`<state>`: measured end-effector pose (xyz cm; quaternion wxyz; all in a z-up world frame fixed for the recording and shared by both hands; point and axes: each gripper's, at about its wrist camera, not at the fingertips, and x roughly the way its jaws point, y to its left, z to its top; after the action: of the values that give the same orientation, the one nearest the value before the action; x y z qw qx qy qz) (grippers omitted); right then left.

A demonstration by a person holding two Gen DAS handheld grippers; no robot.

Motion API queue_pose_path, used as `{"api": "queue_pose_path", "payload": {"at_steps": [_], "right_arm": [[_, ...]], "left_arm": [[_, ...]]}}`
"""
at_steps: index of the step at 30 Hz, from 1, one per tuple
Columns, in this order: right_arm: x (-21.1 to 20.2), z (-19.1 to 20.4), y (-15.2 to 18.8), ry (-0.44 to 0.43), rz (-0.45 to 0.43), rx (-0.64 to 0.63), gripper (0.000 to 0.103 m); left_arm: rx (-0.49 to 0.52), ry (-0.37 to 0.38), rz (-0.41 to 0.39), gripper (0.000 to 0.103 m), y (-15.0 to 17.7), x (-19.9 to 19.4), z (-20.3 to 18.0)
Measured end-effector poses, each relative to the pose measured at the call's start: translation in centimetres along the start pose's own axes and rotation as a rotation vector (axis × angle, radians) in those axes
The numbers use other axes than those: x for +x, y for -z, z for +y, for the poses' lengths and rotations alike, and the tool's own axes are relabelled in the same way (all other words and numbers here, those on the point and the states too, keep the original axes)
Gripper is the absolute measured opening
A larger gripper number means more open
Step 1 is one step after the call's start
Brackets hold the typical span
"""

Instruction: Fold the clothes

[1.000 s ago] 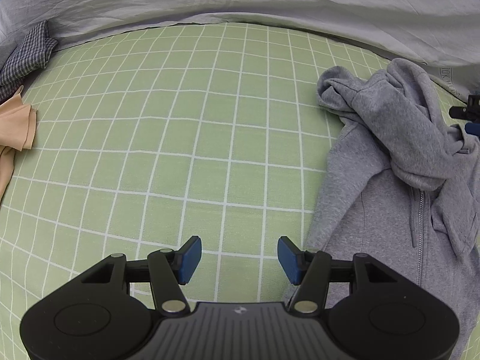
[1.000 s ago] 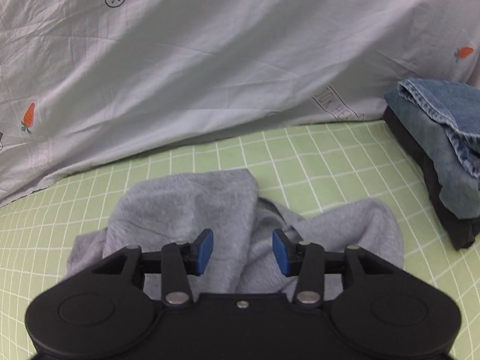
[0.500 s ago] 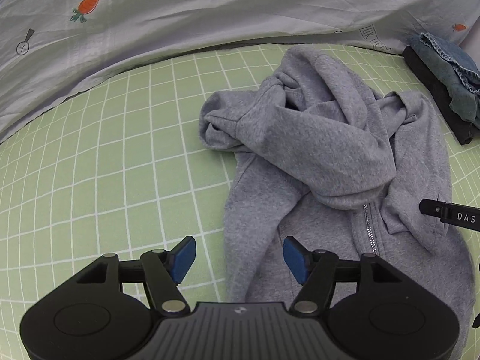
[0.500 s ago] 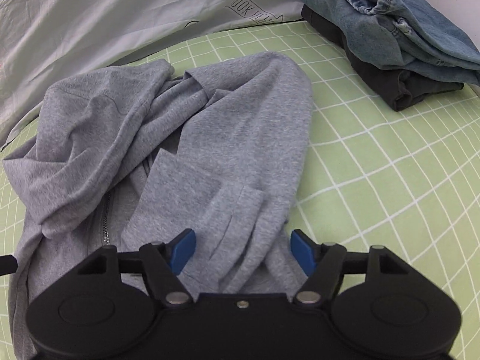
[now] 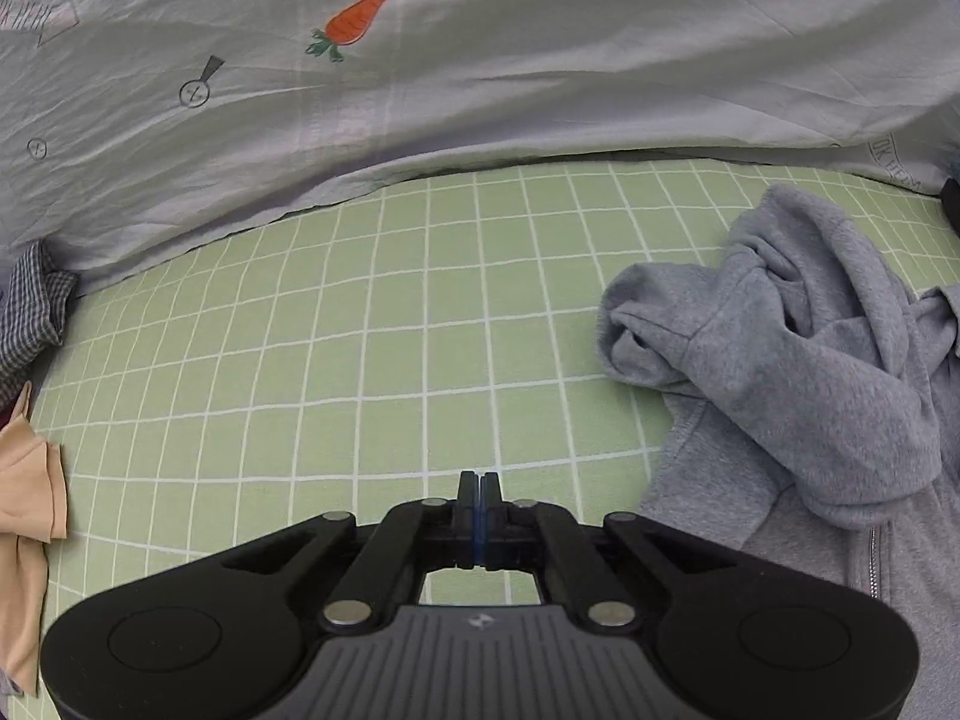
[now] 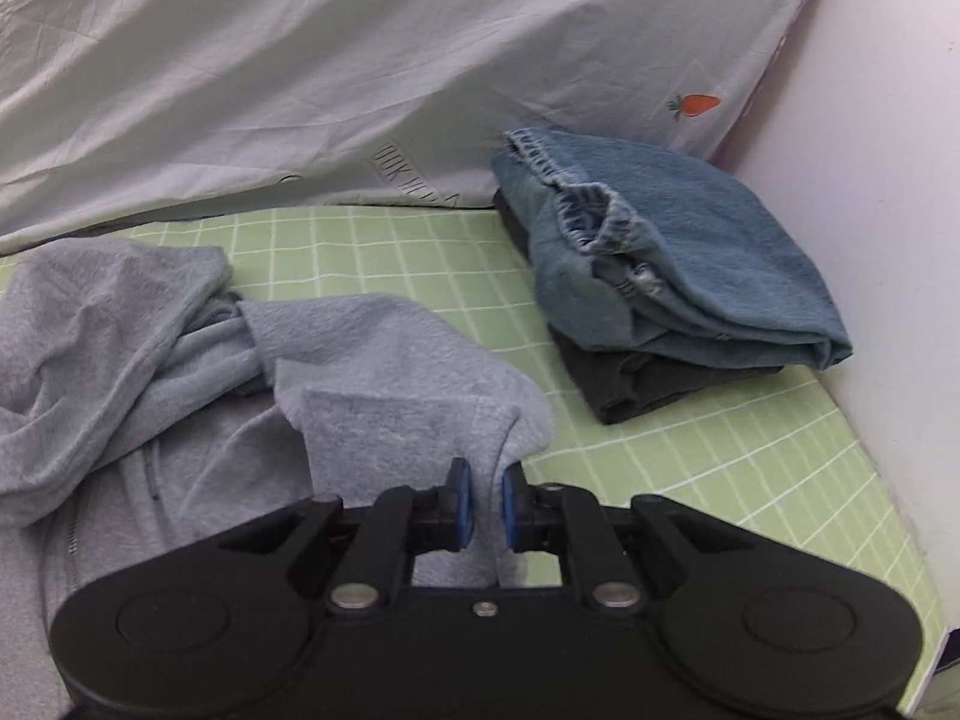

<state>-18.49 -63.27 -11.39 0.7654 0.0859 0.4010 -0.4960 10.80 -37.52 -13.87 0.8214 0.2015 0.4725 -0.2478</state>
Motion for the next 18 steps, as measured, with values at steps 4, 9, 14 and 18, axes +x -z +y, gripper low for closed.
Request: {"api": "queue_pose_path", "payload": {"at_steps": [4, 9, 14, 18], "right_arm": [[2.5, -2.9, -0.1, 0.375, 0.031, -0.08, 0.037], [1.1, -3.5, 0.3, 0.222, 0.015, 0.025, 0.047], [0.3, -1.1, 0.9, -0.317, 0.079, 0.304, 0.048], [1.3, 3.8, 1.6, -0.658, 0.209, 0.467, 0.051]], "left_arm": [[-0.029, 0.048, 0.013, 0.003, 0.4, -0.8, 1.3], [0.008, 0.134, 0.025, 0.022, 1.5, -1.2, -0.8], [0.042, 0.147, 0.07, 0.023, 2.0, -0.4, -2.8], [0.026, 0.143, 0.076, 0.025, 2.2, -0.5, -2.3]]}}
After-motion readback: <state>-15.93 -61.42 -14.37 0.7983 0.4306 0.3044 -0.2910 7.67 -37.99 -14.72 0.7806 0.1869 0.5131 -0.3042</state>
